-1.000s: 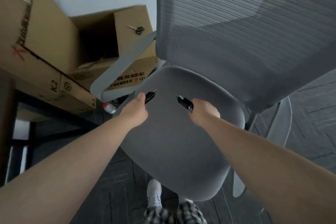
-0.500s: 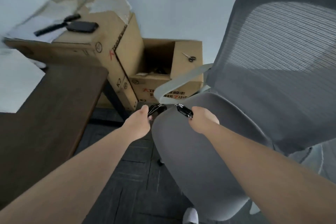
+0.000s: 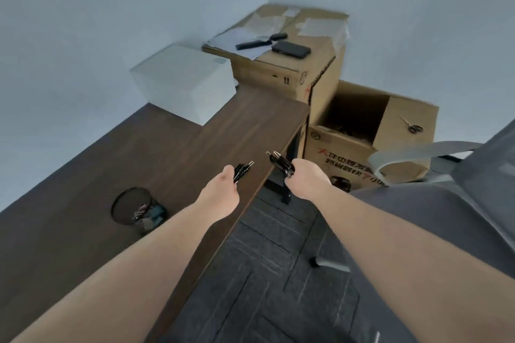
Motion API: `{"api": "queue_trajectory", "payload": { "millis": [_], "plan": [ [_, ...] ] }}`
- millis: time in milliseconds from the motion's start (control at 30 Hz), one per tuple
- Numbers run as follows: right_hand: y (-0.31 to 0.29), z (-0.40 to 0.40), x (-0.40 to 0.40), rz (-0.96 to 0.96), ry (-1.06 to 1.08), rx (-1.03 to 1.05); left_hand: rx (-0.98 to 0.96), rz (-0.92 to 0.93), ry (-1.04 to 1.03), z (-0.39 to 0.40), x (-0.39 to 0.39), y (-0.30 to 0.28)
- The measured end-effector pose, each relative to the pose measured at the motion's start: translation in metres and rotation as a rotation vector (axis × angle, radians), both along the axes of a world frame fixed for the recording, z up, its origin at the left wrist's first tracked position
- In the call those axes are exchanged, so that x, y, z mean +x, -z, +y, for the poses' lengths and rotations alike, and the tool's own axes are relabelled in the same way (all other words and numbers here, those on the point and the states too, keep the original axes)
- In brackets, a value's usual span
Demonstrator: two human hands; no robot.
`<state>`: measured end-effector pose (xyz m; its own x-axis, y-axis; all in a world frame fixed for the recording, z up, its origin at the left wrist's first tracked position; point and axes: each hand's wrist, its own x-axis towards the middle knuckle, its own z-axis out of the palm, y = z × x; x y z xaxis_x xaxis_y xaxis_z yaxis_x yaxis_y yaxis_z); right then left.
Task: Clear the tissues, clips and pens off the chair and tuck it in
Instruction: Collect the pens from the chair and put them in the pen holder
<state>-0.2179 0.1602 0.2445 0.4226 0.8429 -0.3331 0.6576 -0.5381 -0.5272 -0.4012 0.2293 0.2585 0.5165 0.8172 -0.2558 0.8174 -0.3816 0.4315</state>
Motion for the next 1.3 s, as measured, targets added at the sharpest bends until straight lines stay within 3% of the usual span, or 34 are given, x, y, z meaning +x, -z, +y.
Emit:
{"api": "queue_trajectory", "payload": {
  "millis": [267,467,700,833,1067,1300],
  "plan": [
    [-0.020,0.091,-0.152,0.122,-0.072,0.126,0.088,-0.057,-0.259,0.064,-0.150,-0.021],
    [-0.031,0.145,-0.233,0.270,-0.047,0.253,0.050,-0.328,-0.477,0.103,-0.202,-0.023],
    [-0.022,0.185,-0.286,0.425,0.070,0.391,-0.085,-0.715,-0.638,0.128,-0.210,-0.012],
    [-0.009,0.191,-0.298,0.518,0.107,0.421,-0.184,-0.837,-0.685,0.131,-0.203,0.007],
    [0.019,0.190,-0.309,0.612,0.195,0.400,-0.263,-0.952,-0.740,0.126,-0.203,0.036],
    [0.030,0.190,-0.316,0.573,0.191,0.412,-0.184,-0.943,-0.795,0.120,-0.201,0.037]
  ]
}}
